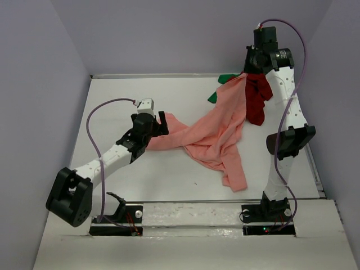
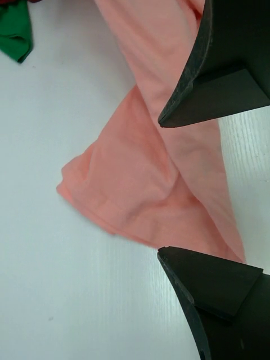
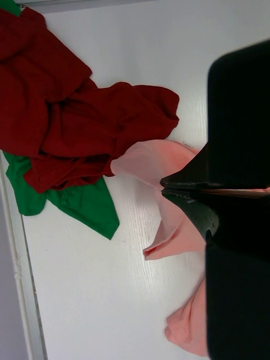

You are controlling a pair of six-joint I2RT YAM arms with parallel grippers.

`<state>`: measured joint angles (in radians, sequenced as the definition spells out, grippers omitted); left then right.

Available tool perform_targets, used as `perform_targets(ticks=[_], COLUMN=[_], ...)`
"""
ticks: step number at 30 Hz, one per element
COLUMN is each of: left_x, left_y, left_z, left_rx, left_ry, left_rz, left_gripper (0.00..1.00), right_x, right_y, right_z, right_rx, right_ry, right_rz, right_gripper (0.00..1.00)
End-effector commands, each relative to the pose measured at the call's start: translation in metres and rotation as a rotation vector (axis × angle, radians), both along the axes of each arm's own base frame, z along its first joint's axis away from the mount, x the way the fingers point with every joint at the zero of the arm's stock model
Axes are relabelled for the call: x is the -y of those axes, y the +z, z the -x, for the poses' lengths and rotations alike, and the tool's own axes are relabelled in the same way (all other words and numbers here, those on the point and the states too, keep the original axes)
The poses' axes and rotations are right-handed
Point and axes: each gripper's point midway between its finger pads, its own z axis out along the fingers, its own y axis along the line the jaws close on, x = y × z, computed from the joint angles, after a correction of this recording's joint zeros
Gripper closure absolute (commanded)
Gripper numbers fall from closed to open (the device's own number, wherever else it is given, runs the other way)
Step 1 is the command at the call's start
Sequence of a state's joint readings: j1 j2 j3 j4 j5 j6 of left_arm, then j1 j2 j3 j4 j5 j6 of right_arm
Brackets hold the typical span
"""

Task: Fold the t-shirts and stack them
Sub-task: Flatten the tshirt out

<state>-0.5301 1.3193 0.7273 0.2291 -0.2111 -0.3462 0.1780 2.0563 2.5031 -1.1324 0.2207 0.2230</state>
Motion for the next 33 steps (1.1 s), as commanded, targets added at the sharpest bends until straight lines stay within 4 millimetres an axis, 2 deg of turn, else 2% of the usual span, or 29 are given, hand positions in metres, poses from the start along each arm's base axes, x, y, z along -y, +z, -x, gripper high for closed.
perform_targets(ticks=[1,4,6,9,12,13,15,16,19,21,23,24,25,27,28,31,33], left_x=[-0.041,-0.048,-0.043,-0.031,-0.025,-0.025,-0.036,-0.037,-0.043,-0.052,-0.062,-0.057,-0.052,-0.026,-0.023,-0.028,-0.029], left_y=[0.022,0.021,0.023,0.034,0.067,0.088,0.110,0.129,0.144,0.138,0.116,0.104,0.091,0.079,0.071,0.058,0.058], left_z=[0.008,0.013,0.015,0.017,0.016,0.014,0.013,0.012,0.011,0.013,0.016,0.020,0.023,0.032,0.034,0.037,0.037], left_rx=[0.082,0.049,0.023,-0.019,-0.004,0.012,0.043,0.070,0.089,0.002,-0.127,-0.172,-0.186,-0.204,-0.224,-0.246,-0.245], left_ry=[0.159,0.175,0.150,0.108,0.073,0.070,0.078,0.058,-0.030,-0.066,-0.097,-0.152,-0.221,-0.373,-0.406,-0.432,-0.452], left_rz=[-0.063,-0.093,-0.101,-0.083,-0.075,-0.083,-0.153,-0.177,-0.346,-0.474,-0.607,-0.636,-0.654,-0.564,-0.567,-0.615,-0.636], left_gripper=[0.04,0.04,0.04,0.04,0.03,0.02,0.01,0.01,0.01,0.01,0.01,0.09,0.10,0.08,0.08,0.10,0.09], right_x=[0.003,0.001,0.005,0.000,-0.005,-0.008,-0.009,-0.012,-0.018,-0.016,-0.019,-0.019,-0.025,-0.027,-0.028,-0.027,-0.027], right_y=[0.018,0.018,0.021,0.023,0.022,0.021,0.024,0.026,0.033,0.039,0.043,0.048,0.051,0.056,0.058,0.060,0.057], right_z=[-0.009,-0.009,-0.010,-0.012,-0.014,-0.015,-0.016,-0.015,-0.016,-0.016,-0.016,-0.016,-0.015,-0.013,-0.012,-0.008,-0.007], right_rx=[0.073,0.073,0.081,0.089,0.091,0.090,0.099,0.104,0.128,0.146,0.157,0.169,0.177,0.187,0.191,0.190,0.181], right_ry=[0.017,0.032,0.032,0.060,0.092,0.103,0.116,0.131,0.164,0.171,0.194,0.199,0.231,0.247,0.257,0.274,0.280], right_rz=[-0.007,-0.010,-0.012,-0.022,-0.031,-0.035,-0.037,-0.045,-0.063,-0.068,-0.071,-0.069,-0.085,-0.088,-0.085,-0.069,-0.062], right_gripper=[1.00,1.00,1.00,1.00,1.00,1.00,1.00,1.00,1.00,1.00,1.00,1.00,1.00,1.00,1.00,1.00,1.00])
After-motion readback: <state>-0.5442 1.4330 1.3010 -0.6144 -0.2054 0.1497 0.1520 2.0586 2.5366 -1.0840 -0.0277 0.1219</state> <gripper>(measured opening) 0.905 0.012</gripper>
